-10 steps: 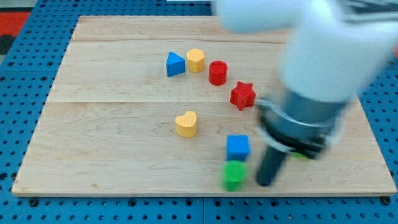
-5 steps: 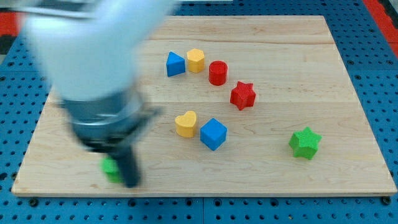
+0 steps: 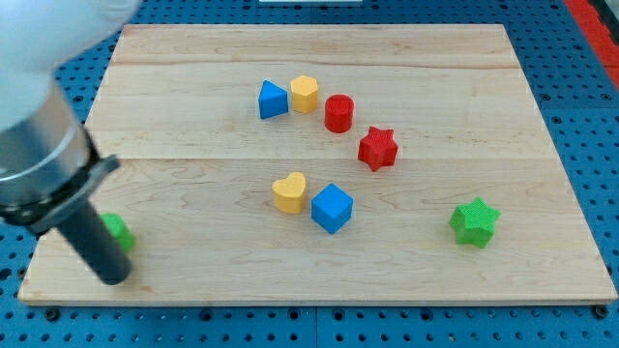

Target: Push the green circle towards the yellow heart

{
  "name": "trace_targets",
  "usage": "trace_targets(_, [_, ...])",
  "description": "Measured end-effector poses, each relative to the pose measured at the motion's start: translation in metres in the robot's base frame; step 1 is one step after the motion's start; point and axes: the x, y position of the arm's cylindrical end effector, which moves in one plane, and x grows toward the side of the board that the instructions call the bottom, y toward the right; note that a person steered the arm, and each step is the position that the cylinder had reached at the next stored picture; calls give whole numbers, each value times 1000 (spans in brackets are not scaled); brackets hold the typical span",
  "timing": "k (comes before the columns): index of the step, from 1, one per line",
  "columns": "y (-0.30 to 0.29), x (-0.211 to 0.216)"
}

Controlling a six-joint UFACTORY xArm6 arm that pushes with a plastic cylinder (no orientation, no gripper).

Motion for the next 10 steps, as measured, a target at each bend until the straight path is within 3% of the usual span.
trace_targets(1, [-51, -1])
trace_targets(2, [-52, -30])
trace_targets(3, [-8, -34])
trace_targets(6, [15, -53])
trace_targets(7, [68, -56])
trace_targets(9, [61, -88])
trace_targets(10, [91, -113])
